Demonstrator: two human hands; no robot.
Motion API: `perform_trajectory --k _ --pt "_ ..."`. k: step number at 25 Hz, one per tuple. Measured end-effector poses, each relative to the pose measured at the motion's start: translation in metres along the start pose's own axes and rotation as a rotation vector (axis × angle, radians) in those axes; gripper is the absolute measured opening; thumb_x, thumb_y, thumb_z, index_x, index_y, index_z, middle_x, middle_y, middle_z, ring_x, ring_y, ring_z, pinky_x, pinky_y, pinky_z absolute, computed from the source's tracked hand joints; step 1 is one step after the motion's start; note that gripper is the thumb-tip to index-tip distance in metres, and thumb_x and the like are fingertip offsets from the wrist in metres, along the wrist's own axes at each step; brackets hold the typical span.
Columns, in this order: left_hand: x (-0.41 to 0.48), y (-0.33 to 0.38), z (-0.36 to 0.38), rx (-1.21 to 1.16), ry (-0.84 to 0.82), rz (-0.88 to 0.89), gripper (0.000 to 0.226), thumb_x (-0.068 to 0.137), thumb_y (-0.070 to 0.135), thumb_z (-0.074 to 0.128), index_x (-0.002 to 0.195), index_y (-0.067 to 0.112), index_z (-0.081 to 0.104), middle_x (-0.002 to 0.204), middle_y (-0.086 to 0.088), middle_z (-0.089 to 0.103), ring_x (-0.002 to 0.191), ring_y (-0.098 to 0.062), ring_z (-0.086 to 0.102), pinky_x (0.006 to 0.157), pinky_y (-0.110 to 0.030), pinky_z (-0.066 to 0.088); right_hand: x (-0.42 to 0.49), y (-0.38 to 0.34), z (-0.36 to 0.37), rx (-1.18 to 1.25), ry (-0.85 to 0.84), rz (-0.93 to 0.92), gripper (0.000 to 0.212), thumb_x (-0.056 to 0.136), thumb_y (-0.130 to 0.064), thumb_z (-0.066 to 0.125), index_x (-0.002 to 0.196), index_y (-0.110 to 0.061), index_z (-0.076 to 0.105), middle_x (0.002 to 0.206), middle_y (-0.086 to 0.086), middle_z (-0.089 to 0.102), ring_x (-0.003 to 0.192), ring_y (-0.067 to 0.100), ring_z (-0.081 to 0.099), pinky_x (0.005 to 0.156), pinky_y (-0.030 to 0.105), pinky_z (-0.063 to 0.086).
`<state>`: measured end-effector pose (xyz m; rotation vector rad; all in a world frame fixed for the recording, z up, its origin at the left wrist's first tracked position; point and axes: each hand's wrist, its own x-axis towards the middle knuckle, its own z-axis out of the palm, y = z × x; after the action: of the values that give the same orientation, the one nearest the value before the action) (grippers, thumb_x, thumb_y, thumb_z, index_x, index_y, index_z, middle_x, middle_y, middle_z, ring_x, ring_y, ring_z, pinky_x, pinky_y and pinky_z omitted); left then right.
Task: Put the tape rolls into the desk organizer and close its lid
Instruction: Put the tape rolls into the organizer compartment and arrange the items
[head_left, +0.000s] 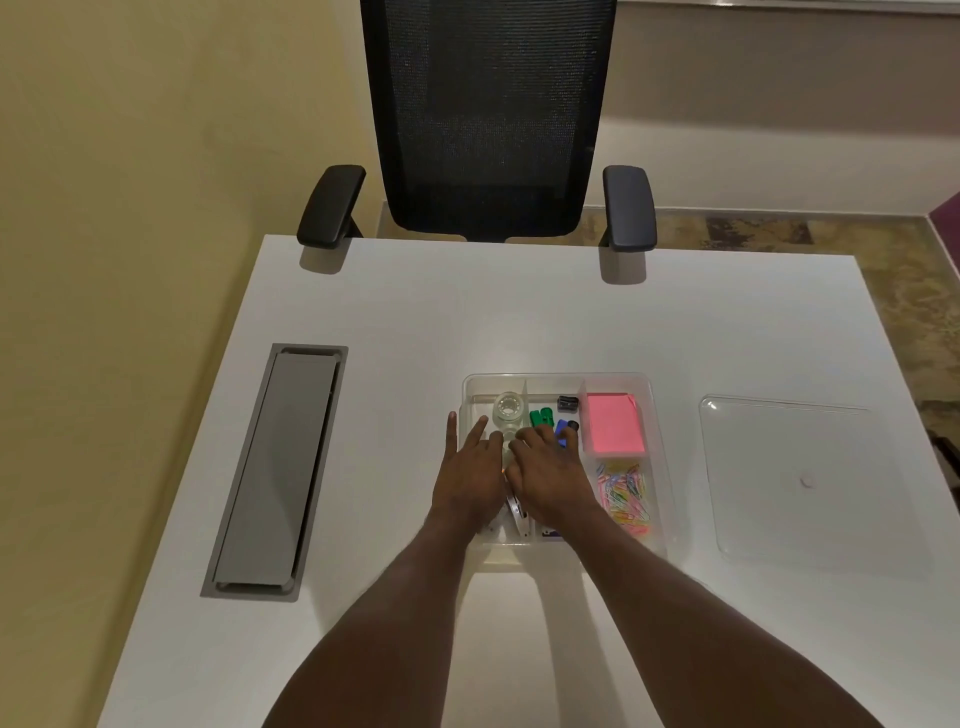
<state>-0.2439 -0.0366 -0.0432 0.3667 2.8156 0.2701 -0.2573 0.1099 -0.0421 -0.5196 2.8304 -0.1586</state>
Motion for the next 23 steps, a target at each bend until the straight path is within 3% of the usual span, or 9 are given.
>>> perform_trajectory --k 5,8,10,14,19,23 --pt "0.001 0.002 0.002 0.052 0.017 -0.004 0.058 0.106 0.047 0.048 0.153 0.013 0.047 0.156 -0.007 0.053 0.16 -0.03 0.026 0.129 -0.057 -0.015 -0.004 0.0 0.005 0.072 0.032 0.008 0.041 0.099 -0.033 0.05 0.133 -0.012 0.057 0.144 0.01 0.056 0.137 0.029 0.049 0.116 0.05 0.031" --pt "0.005 0.003 0.002 0.054 0.024 -0.007 0.065 0.106 0.046 0.05 0.16 0.013 0.036 0.165 -0.008 0.042 0.161 -0.029 0.021 0.13 -0.057 -0.014 -0.004 0.0 0.004 0.115 0.045 0.005 0.044 0.097 -0.033 0.043 0.133 -0.012 0.056 0.142 0.009 0.057 0.134 0.027 0.05 0.115 0.045 0.033" --pt "0.008 0.002 0.002 0.084 0.047 -0.029 0.068 0.106 0.043 0.053 0.162 0.013 0.03 0.167 -0.008 0.037 0.162 -0.029 0.017 0.127 -0.055 -0.02 -0.005 0.0 0.005 0.147 0.063 0.008 0.044 0.096 -0.031 0.048 0.134 -0.011 0.056 0.141 0.01 0.058 0.134 0.028 0.052 0.115 0.046 0.034" --pt "0.022 0.002 -0.004 0.073 0.053 -0.059 0.064 0.11 0.039 0.044 0.165 0.016 0.021 0.171 -0.005 0.028 0.164 -0.027 0.007 0.129 -0.056 -0.016 -0.011 0.004 0.009 0.127 0.117 -0.007 0.04 0.096 -0.02 0.063 0.133 -0.006 0.06 0.14 0.013 0.061 0.135 0.03 0.054 0.114 0.05 0.038" --pt "0.039 0.004 -0.008 0.093 0.004 -0.147 0.062 0.11 0.024 0.043 0.164 0.008 0.017 0.173 -0.01 0.022 0.164 -0.023 0.005 0.13 -0.059 -0.007 -0.01 0.011 0.012 0.177 0.089 -0.024 0.041 0.103 -0.021 0.049 0.141 -0.008 0.053 0.151 0.011 0.051 0.144 0.026 0.043 0.12 0.049 0.029" --pt "0.04 0.004 -0.011 0.017 -0.032 -0.144 0.066 0.109 0.03 0.047 0.165 0.012 0.017 0.174 -0.006 0.021 0.164 -0.02 0.005 0.13 -0.059 -0.01 -0.01 0.012 0.012 0.199 0.075 -0.025 0.042 0.105 -0.024 0.045 0.145 -0.011 0.049 0.155 0.008 0.047 0.147 0.024 0.038 0.122 0.048 0.024"
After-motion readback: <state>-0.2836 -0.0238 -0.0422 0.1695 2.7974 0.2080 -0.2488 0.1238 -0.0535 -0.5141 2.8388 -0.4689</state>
